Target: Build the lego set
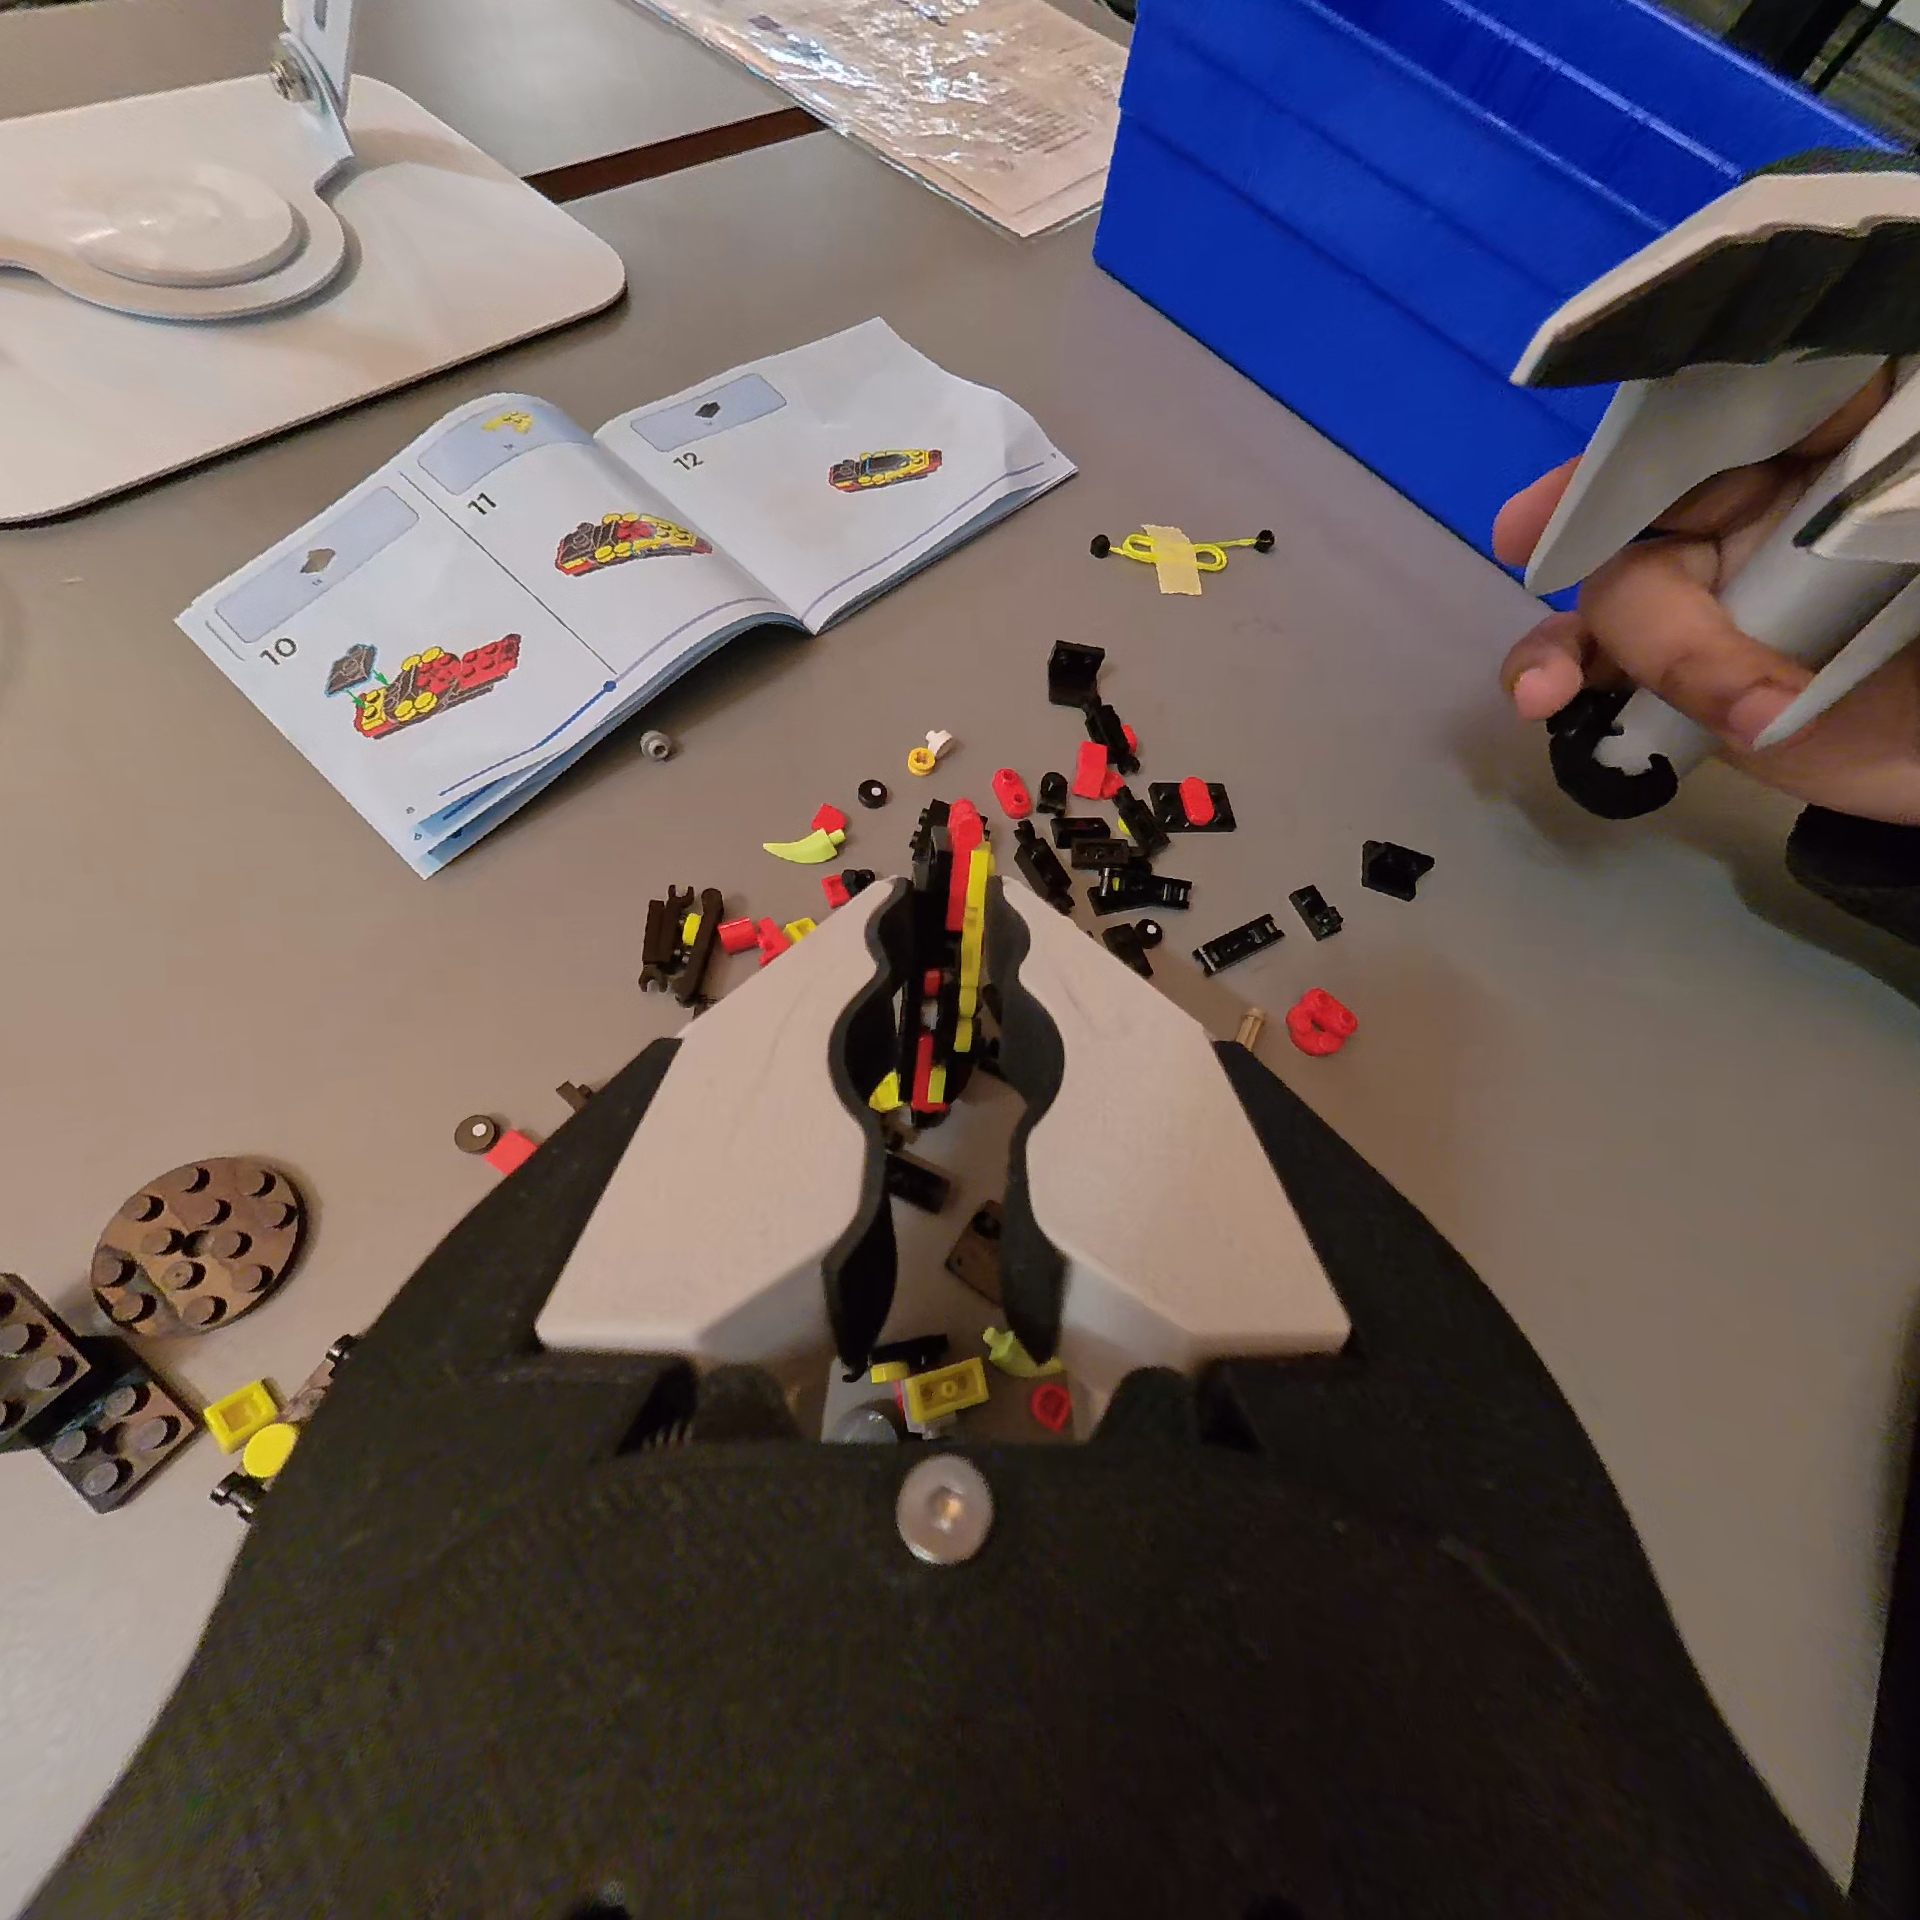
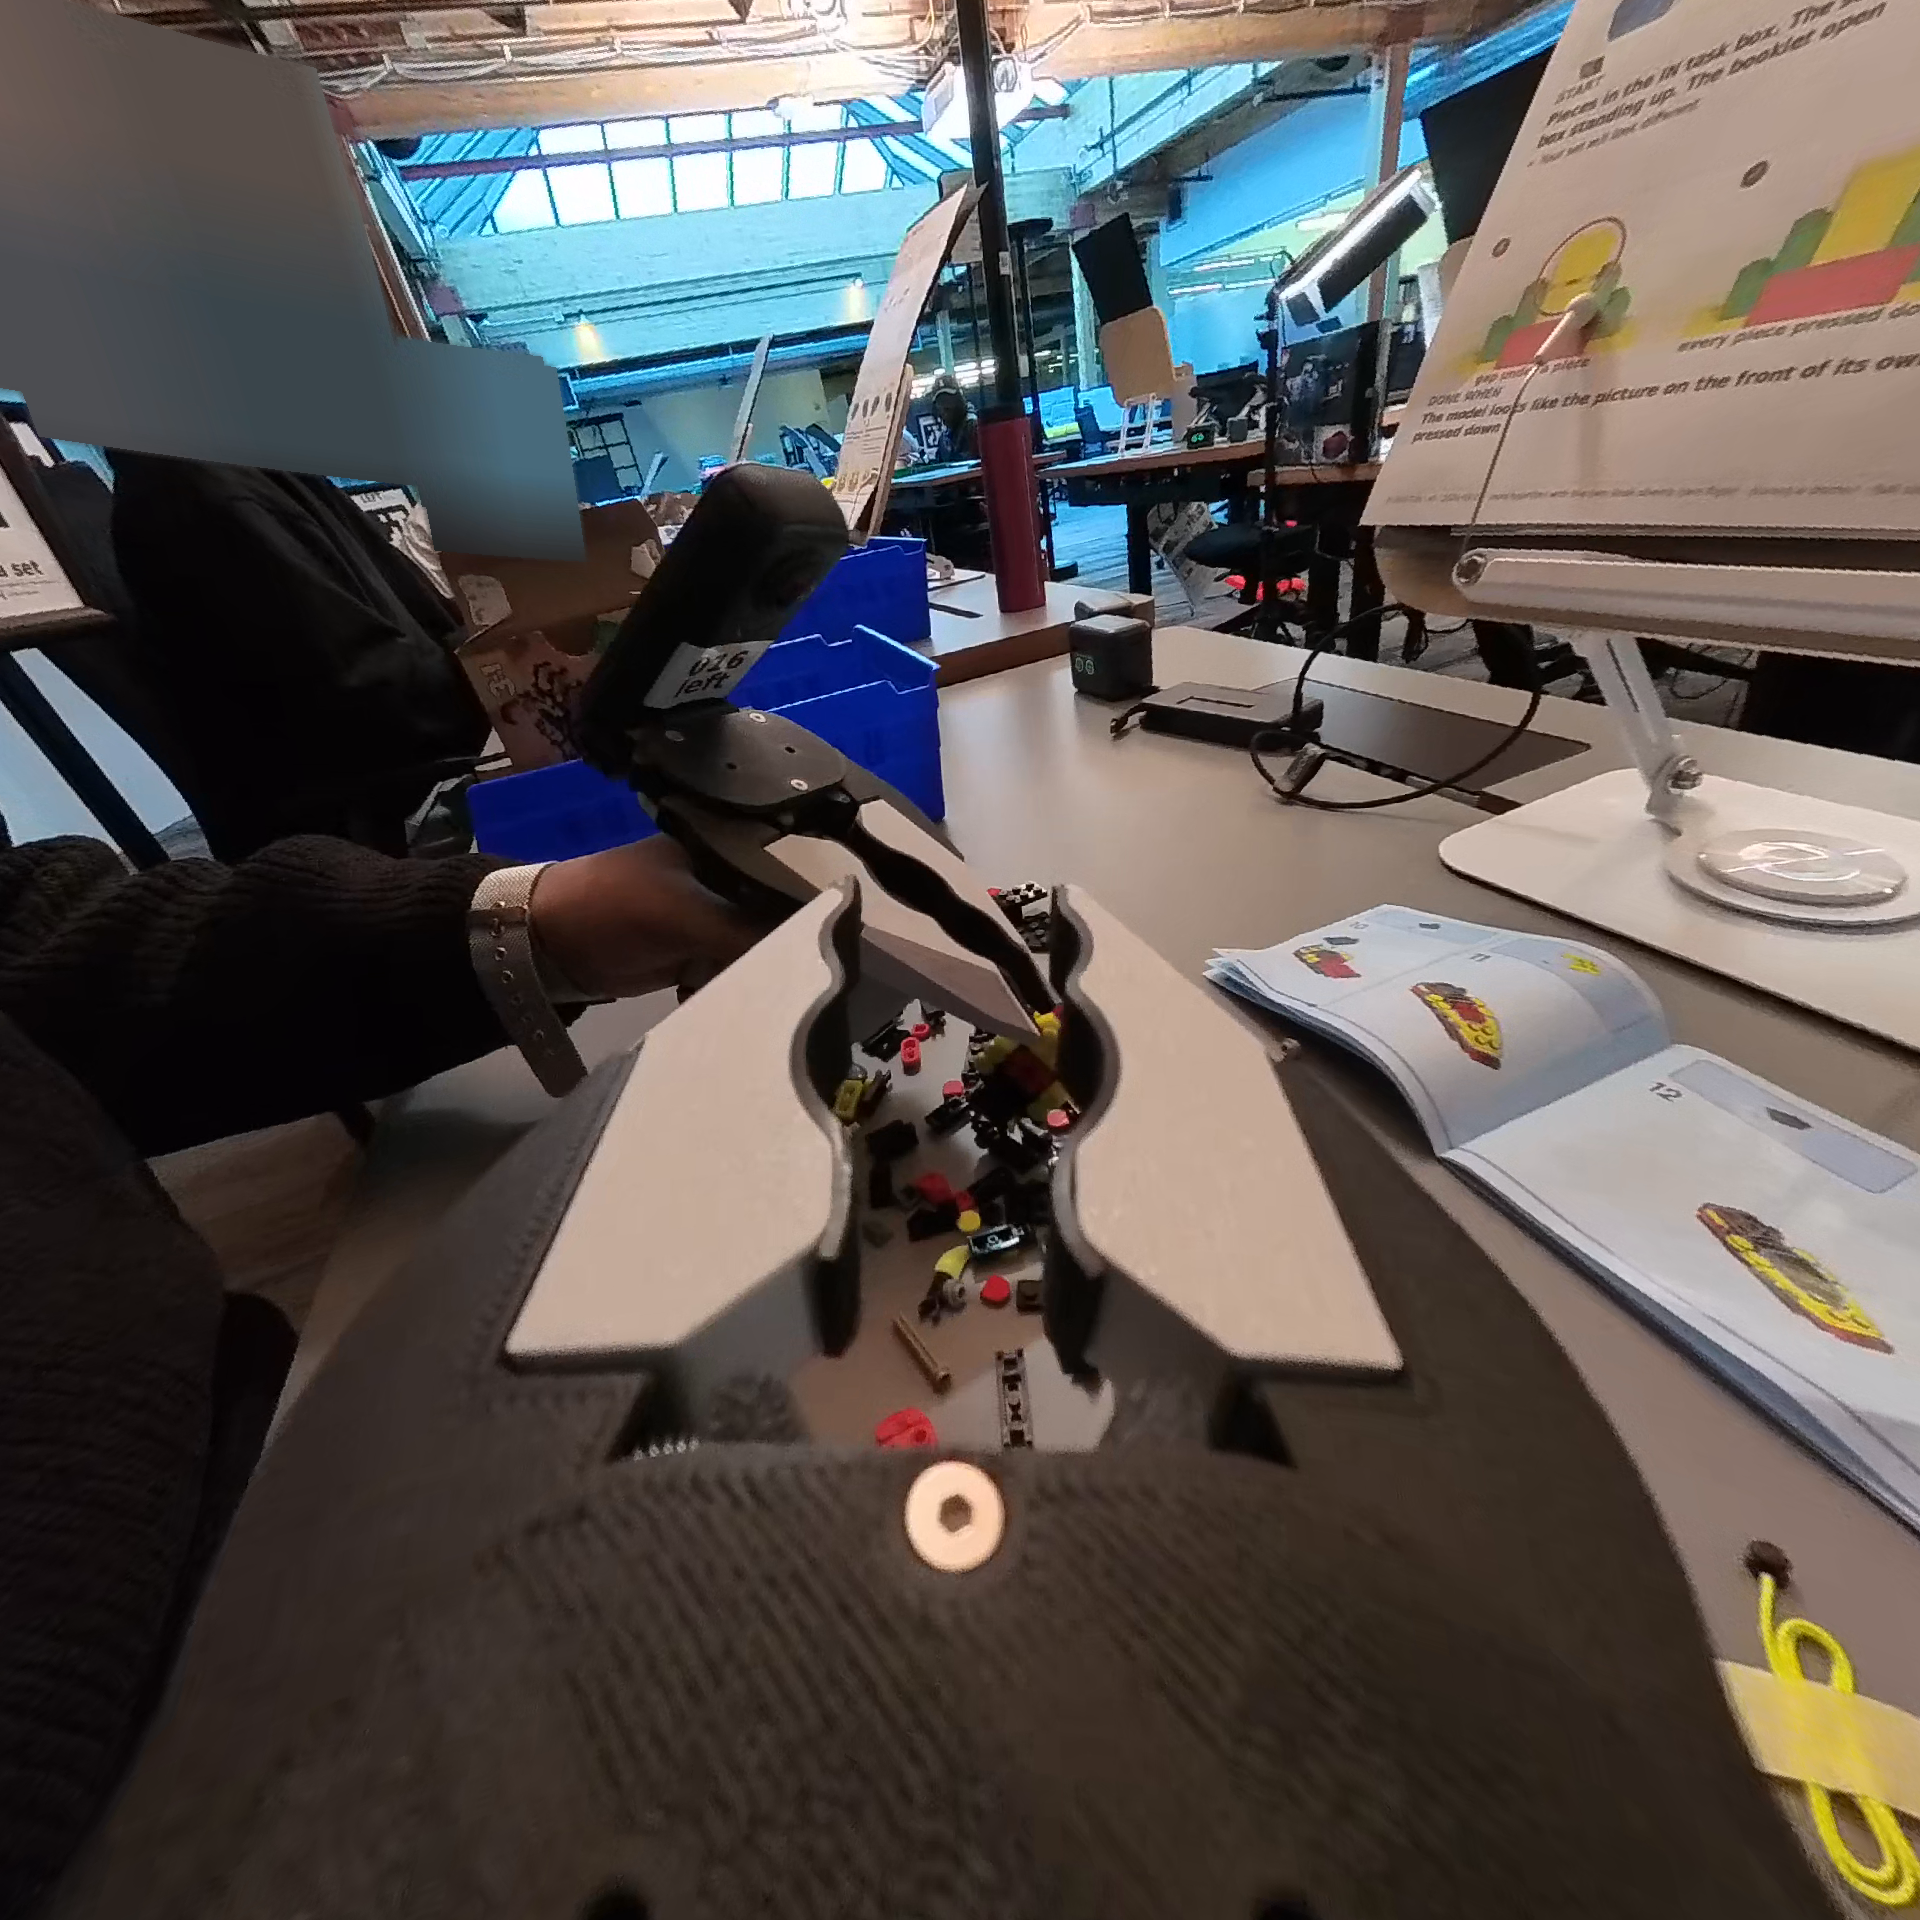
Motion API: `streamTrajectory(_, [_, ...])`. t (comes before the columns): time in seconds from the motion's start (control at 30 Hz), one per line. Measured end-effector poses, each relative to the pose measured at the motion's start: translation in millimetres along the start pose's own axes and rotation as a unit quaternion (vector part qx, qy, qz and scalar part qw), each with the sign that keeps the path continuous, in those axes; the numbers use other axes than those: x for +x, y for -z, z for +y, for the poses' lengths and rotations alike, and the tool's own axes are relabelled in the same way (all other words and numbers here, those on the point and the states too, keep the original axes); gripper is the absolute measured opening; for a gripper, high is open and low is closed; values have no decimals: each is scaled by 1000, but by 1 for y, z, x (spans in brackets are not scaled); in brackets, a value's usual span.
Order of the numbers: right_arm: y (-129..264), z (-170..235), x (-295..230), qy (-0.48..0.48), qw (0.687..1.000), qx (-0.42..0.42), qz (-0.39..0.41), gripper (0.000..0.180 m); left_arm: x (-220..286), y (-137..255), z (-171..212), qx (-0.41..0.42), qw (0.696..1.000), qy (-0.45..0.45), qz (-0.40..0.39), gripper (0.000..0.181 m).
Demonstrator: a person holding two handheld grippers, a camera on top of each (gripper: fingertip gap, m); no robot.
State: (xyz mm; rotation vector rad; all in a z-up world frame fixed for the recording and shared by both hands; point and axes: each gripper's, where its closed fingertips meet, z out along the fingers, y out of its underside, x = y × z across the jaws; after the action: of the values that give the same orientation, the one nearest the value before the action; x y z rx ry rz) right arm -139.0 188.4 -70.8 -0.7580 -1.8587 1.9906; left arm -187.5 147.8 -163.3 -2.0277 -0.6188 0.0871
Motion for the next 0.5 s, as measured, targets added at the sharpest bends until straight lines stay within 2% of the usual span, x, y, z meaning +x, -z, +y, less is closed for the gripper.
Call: streamTrajectory(0.5, [-1,3,1,-14,1000,-6,-2,36,1,0,-1,5,1000,2,7,9])
